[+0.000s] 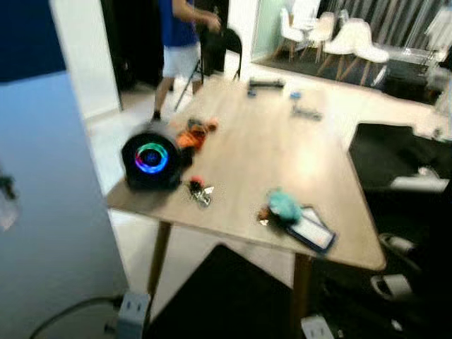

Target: Hang keys on a hook

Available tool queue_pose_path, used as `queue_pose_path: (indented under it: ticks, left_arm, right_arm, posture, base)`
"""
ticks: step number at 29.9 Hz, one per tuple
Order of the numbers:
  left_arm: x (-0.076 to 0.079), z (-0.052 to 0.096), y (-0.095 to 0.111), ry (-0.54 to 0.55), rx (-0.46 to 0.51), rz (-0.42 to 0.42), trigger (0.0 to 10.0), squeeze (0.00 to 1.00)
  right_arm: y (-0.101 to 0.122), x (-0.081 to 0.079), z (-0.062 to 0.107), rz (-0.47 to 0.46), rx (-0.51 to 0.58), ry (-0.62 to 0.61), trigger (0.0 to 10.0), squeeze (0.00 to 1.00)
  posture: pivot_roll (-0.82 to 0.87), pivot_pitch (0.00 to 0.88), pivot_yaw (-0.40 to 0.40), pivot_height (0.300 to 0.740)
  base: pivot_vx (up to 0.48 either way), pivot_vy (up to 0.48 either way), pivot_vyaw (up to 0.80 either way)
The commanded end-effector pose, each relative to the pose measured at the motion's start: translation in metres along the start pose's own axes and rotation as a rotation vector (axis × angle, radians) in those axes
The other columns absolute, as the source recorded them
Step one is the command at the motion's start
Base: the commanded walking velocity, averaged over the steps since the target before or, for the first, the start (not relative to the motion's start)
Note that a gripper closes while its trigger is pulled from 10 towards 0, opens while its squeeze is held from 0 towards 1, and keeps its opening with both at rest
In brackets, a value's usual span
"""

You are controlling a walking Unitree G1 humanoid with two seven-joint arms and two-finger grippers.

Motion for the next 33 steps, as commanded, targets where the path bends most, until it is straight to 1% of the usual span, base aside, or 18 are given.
queue_pose_path:
  ticks: [1, 16, 19, 23, 26, 30, 33]
  left_arm:
    - [-0.0013, 0.0018, -0.0036, 0.003, -0.015, -0.005, 10.0, 0.00]
    - [0.0021, 0.0001, -0.0028, -0.027, -0.026, -0.034, 10.0, 0.00]
    - [0.0047, 0.0000, -0.0027, -0.040, -0.023, -0.046, 10.0, 0.00]
    - [0.0042, 0.0006, -0.0060, -0.032, -0.042, -0.032, 10.0, 0.00]
    - [0.0003, 0.0007, -0.0058, -0.008, -0.042, -0.006, 10.0, 0.00]
    - [-0.0001, 0.0005, -0.0048, -0.013, -0.039, -0.004, 10.0, 0.00]
    - [-0.0005, 0.0000, -0.0030, -0.016, -0.032, -0.005, 10.0, 0.00]
  right_arm:
    - [-0.0022, -0.0030, 0.0003, -0.007, -0.010, 0.005, 10.0, 0.00]
    - [-0.0046, -0.0005, 0.0011, -0.013, -0.017, -0.005, 10.0, 0.00]
    - [-0.0043, -0.0007, 0.0010, -0.013, -0.016, -0.004, 10.0, 0.00]
    - [-0.0042, -0.0008, 0.0009, -0.014, -0.016, -0.004, 10.0, 0.00]
    - [-0.0041, -0.0009, 0.0009, -0.015, -0.016, -0.005, 10.0, 0.00]
    - [-0.0043, -0.0002, 0.0009, -0.021, -0.017, -0.009, 10.0, 0.00]
    - [-0.0025, 0.0064, 0.0009, -0.055, -0.007, -0.037, 10.0, 0.00]
  posture:
    - [0.09, 0.053, -0.051, 0.740]
    - [0.09, 0.054, -0.046, 0.740]
    - [0.09, 0.055, -0.046, 0.740]
    - [0.09, 0.055, -0.045, 0.740]
    - [0.09, 0.055, -0.045, 0.740]
    - [0.09, 0.055, -0.044, 0.740]
    - [0.09, 0.054, -0.042, 0.740]
  base:
    - [0.000, 0.000, 0.00]
    - [0.000, 0.000, 0.00]
    - [0.000, -0.480, 0.00]
    - [0.000, -0.480, 0.00]
    - [0.000, 0.000, 0.00]
    - [0.000, 0.000, 0.00]
    - [0.000, 0.000, 0.00]
Point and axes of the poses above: a point about 5 cm out from each wrist's last joint towards the gripper, its own z axis pointing back from the gripper into the wrist, its own y axis along the axis of the wrist's last joint, x = y × z, the point moved 2 cm from there along -z, pointing out of the wrist towards the gripper, and after that the axes turned 8 degrees about z, right-handed, at the moved point
